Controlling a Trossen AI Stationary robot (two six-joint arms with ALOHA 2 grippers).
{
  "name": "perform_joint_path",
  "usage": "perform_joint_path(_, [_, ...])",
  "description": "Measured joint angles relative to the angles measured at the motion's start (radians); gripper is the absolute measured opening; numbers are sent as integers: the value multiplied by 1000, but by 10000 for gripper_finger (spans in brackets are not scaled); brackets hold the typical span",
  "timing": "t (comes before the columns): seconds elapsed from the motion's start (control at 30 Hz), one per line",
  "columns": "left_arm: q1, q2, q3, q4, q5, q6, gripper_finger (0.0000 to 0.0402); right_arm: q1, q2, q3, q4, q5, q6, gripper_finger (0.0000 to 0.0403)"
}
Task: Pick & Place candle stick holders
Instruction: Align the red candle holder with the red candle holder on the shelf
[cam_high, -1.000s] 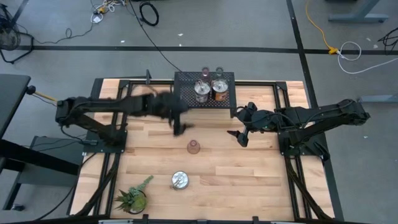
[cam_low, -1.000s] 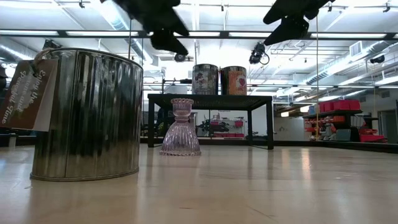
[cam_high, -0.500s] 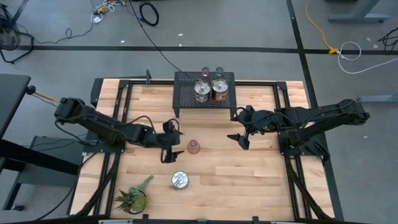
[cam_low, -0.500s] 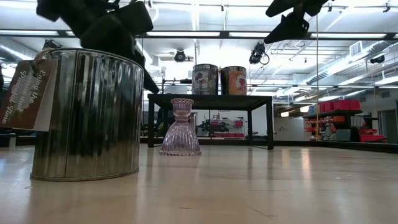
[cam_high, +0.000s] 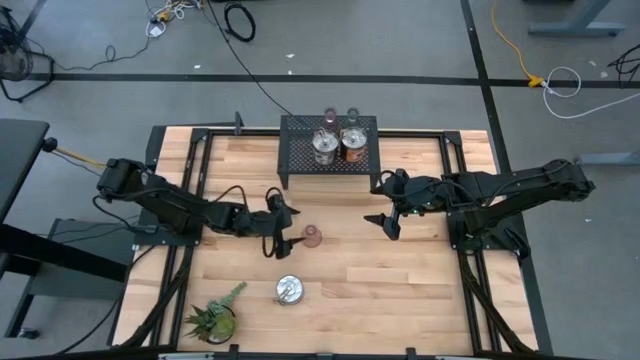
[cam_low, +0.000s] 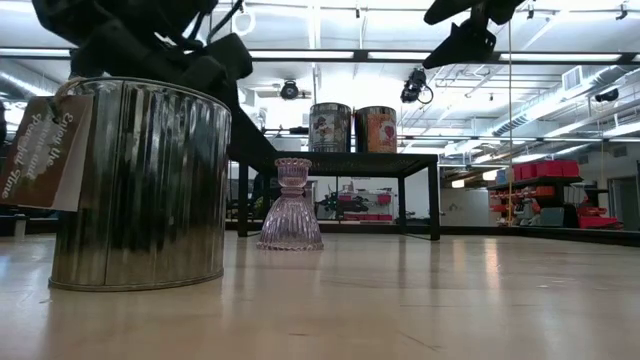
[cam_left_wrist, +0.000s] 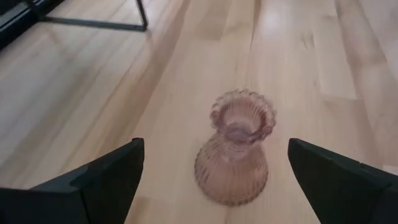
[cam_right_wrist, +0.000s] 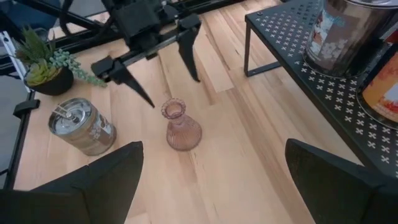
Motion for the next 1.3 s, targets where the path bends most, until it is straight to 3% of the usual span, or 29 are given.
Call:
perform_joint_path(0.27, [1,143,2,192,27,27,380,0,0,0,3,33,-1,389])
perform_joint_path(0.57, [14,213,2,286,35,33,349,0,0,0,11,33,-1,389])
perform_joint_path(0.73, [18,213,2,286,38,33,273,0,0,0,15,33,-1,389])
perform_joint_path(0.93, [18,213,2,289,66,47,134,0,0,0,15,38,-1,389])
perform_joint_path(1.3, [18,206,1,288,109,74,131,0,0,0,14,59,-2,389])
